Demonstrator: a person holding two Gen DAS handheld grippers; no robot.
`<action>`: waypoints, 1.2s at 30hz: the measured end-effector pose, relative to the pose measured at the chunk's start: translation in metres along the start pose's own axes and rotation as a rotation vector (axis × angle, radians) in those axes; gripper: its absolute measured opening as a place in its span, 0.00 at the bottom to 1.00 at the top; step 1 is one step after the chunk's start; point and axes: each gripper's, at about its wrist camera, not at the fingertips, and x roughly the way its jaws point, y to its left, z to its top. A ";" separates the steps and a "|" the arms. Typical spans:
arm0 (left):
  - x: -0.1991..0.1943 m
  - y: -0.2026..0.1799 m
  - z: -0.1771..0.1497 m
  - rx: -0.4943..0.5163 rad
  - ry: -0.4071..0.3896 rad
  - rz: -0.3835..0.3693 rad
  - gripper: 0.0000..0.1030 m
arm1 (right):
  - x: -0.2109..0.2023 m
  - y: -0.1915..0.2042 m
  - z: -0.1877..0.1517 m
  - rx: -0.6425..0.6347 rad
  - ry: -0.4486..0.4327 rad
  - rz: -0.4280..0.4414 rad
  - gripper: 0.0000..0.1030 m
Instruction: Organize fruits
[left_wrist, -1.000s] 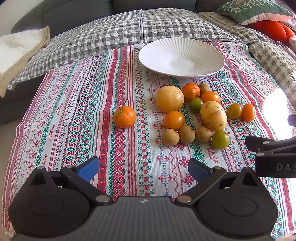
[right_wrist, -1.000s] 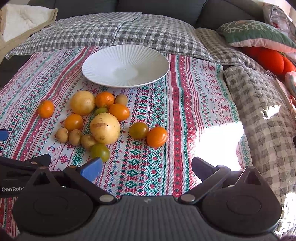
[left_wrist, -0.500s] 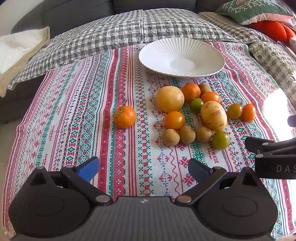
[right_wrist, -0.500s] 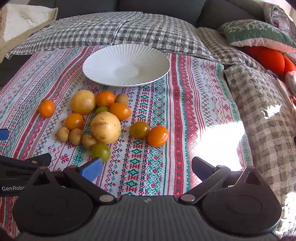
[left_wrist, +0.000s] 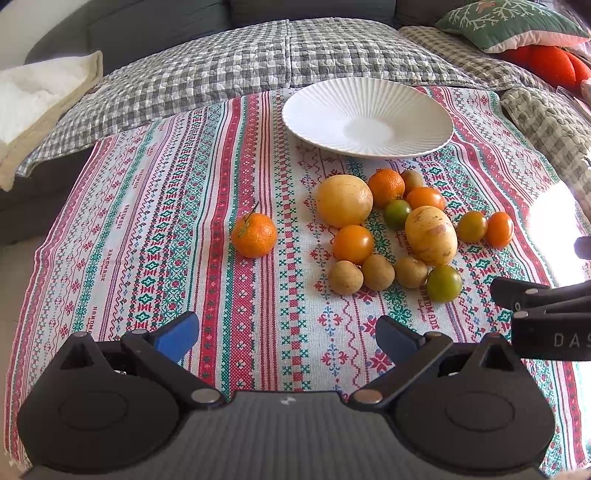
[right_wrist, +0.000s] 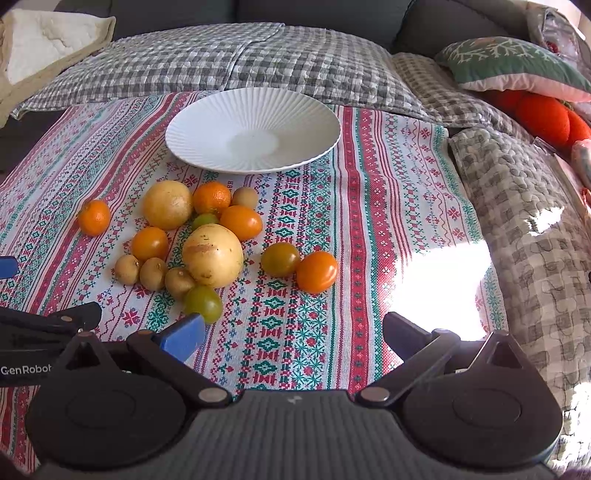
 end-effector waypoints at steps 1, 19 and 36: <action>0.000 0.000 0.000 -0.001 0.000 0.000 0.85 | 0.000 0.000 0.000 0.000 0.000 0.001 1.00; 0.000 0.000 0.003 -0.018 -0.009 0.015 0.85 | -0.002 -0.006 0.005 0.028 0.005 0.032 1.00; -0.004 0.003 0.005 -0.027 -0.028 0.010 0.85 | -0.002 -0.008 0.009 0.044 0.013 0.050 1.00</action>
